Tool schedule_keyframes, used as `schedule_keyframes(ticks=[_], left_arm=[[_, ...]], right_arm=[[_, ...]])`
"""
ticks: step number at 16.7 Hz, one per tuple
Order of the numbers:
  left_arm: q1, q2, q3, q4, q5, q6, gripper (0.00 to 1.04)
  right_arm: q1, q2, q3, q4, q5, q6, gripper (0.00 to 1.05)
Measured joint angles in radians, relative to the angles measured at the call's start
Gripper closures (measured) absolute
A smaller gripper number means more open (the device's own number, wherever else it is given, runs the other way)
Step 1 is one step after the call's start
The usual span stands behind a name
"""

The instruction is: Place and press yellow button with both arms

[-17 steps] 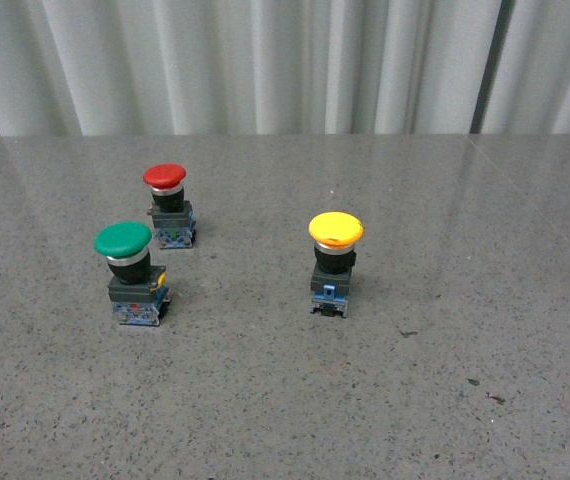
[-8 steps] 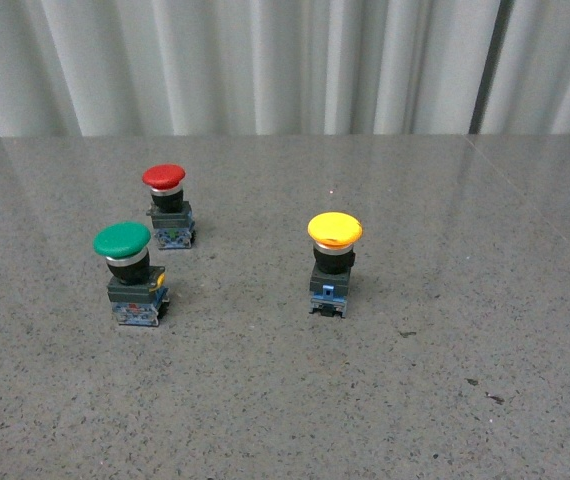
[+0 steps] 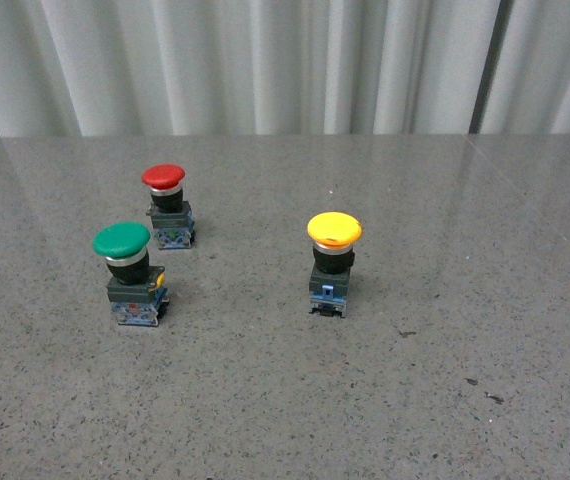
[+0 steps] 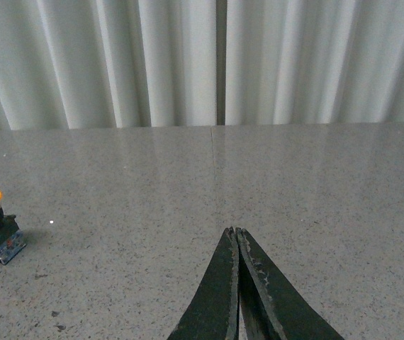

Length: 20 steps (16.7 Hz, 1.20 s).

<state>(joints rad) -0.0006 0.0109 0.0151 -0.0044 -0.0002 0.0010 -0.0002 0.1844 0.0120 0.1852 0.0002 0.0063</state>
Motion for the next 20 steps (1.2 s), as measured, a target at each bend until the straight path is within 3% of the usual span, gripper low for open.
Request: schedule_keyframes(ticks=[2,3,12,17,20], left_arm=[[0.0,0.0,0.0,0.0,0.0,0.0,0.07],[0.0,0.0,0.0,0.0,-0.001,0.0,0.07],[0.0,0.0,0.0,0.0,0.0,0.0,0.07],[0.0,0.0,0.0,0.0,0.0,0.0,0.07],[0.0,0.0,0.0,0.0,0.0,0.0,0.07]], right_arm=[[0.0,-0.055,0.001,-0.076,0.0,0.0,1.03],[0.0,-0.149,0.001,-0.196,0.0,0.0,1.03],[0.0,-0.18,0.001,-0.19,0.0,0.0,1.0],[0.0,-0.18,0.001,-0.19,0.0,0.0,0.49],[0.0,-0.18,0.001,-0.19,0.0,0.0,0.07]])
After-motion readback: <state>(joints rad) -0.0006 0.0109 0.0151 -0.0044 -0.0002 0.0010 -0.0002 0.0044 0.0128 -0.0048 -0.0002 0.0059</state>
